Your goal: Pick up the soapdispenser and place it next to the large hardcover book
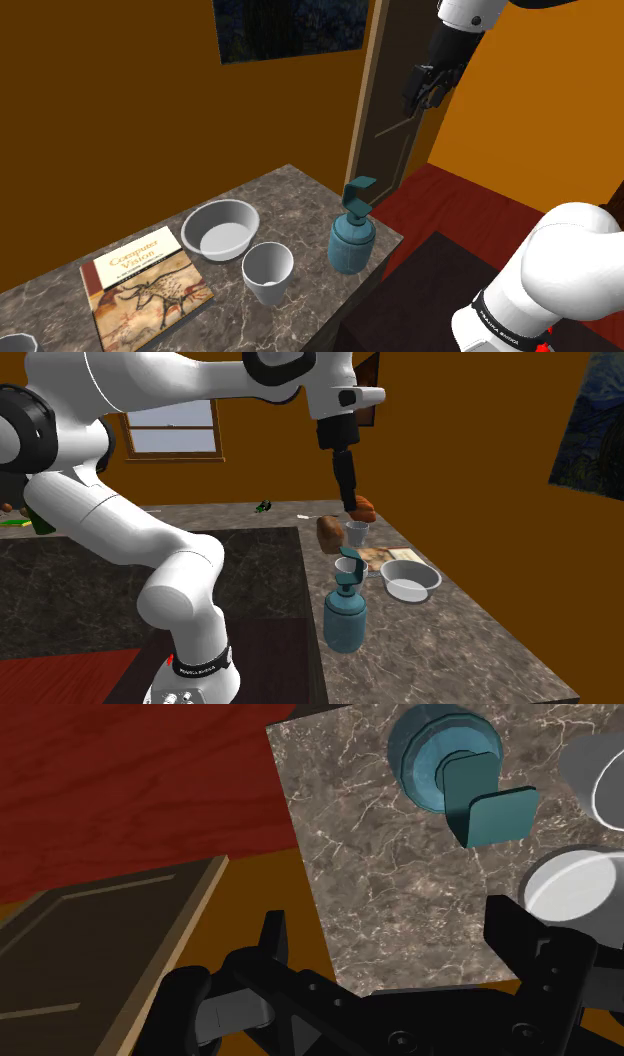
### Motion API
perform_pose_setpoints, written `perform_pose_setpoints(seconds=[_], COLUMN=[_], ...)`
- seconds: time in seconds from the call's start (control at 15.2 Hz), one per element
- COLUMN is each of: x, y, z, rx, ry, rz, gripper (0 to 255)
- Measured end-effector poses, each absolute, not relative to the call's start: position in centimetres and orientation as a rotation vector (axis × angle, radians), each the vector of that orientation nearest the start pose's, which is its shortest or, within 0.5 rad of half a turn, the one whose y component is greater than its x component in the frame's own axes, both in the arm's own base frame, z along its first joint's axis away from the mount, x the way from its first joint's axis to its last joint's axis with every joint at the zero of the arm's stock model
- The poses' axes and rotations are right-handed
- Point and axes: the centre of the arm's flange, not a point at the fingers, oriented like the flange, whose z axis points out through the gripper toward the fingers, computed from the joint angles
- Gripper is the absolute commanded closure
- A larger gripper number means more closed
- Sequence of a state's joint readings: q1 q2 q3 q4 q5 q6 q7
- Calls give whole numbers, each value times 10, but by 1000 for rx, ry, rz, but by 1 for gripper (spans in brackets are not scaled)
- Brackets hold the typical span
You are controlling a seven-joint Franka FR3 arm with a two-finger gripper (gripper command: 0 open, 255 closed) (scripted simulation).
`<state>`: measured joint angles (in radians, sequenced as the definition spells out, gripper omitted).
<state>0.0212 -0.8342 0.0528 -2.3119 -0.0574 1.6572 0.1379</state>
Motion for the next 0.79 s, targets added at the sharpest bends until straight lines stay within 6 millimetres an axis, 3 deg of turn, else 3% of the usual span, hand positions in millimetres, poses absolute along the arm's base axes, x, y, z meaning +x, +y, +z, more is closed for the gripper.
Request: perform_pose_setpoints(seconds=[0.13, 0.26, 0.79], x=[300, 297, 287], y=[26, 34, 76], z=[629, 611, 519], rx=[-3201, -3192, -3145], ry=[117, 89, -44], rz=[-306, -321, -395], gripper=[0, 0, 0])
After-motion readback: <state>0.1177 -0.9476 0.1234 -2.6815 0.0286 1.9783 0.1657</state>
